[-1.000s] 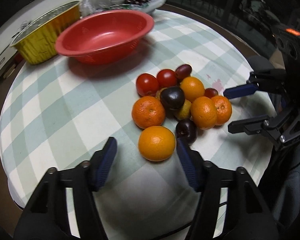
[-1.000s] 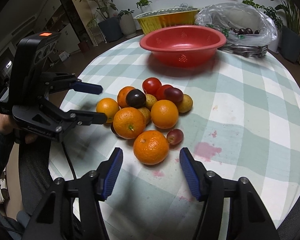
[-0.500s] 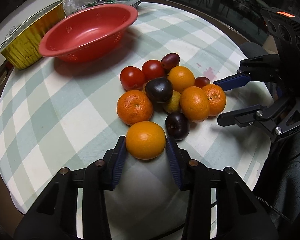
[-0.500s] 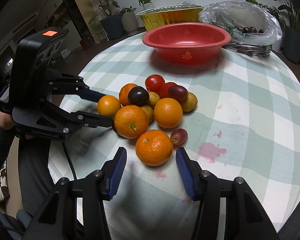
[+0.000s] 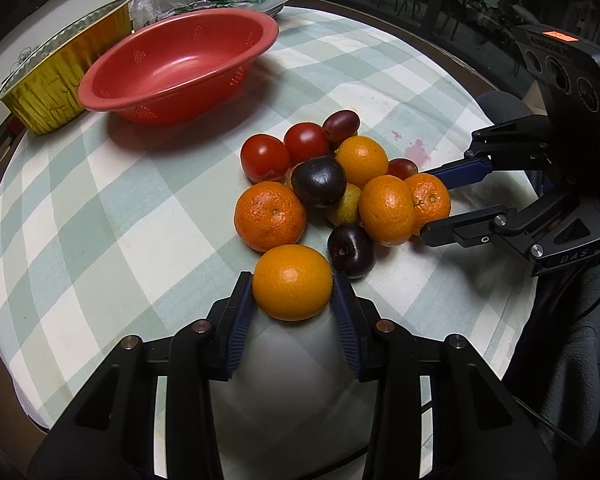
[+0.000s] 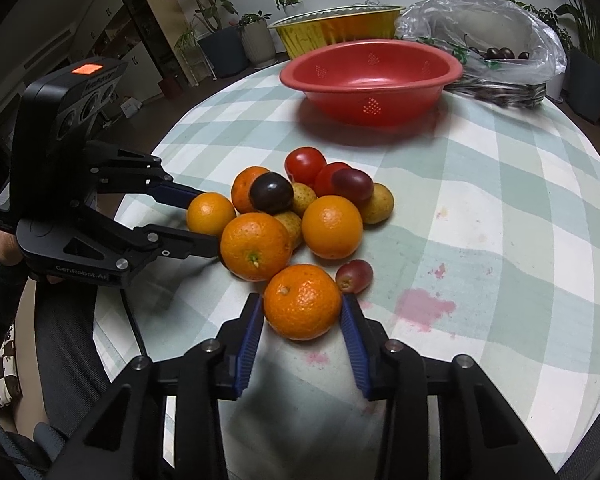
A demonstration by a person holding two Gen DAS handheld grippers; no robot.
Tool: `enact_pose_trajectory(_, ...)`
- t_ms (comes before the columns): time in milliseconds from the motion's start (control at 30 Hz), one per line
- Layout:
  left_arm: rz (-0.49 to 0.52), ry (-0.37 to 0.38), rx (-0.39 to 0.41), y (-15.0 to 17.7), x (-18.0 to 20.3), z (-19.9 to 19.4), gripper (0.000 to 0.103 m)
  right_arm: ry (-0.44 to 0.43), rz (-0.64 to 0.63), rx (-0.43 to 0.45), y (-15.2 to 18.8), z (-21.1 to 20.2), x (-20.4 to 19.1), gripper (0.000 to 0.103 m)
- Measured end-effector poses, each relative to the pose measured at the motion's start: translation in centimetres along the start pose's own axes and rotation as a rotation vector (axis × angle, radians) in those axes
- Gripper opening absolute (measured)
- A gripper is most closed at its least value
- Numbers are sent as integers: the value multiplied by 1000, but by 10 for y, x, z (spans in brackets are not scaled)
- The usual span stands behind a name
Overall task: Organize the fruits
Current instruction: 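Grasp a large orange with the left tool while the right tool grasps a tangerine, then carry the orange in the left tool and tangerine in the right tool over the red bowl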
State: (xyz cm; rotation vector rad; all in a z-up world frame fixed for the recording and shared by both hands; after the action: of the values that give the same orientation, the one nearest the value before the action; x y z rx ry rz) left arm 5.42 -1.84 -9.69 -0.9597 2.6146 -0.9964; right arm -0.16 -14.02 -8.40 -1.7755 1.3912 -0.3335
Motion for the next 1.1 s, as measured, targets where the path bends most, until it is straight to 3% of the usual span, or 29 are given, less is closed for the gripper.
enact_pose_trajectory(1100,-94,-34,85,1,-3,-26,37,-1,31,22,3,-26,10,42)
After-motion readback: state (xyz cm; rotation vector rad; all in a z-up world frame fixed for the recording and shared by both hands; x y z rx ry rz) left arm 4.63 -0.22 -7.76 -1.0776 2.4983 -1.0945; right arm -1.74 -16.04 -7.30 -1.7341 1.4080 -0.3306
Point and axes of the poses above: each gripper's, at about its wrist camera, not at the fingertips, and z roughly the way its jaws point, x to its right, y to its underside, the point moved 5 cm from there along z, roughly the way its jaws point, and after that the axes turned 15 degrees about x, right-handed, at the moved point
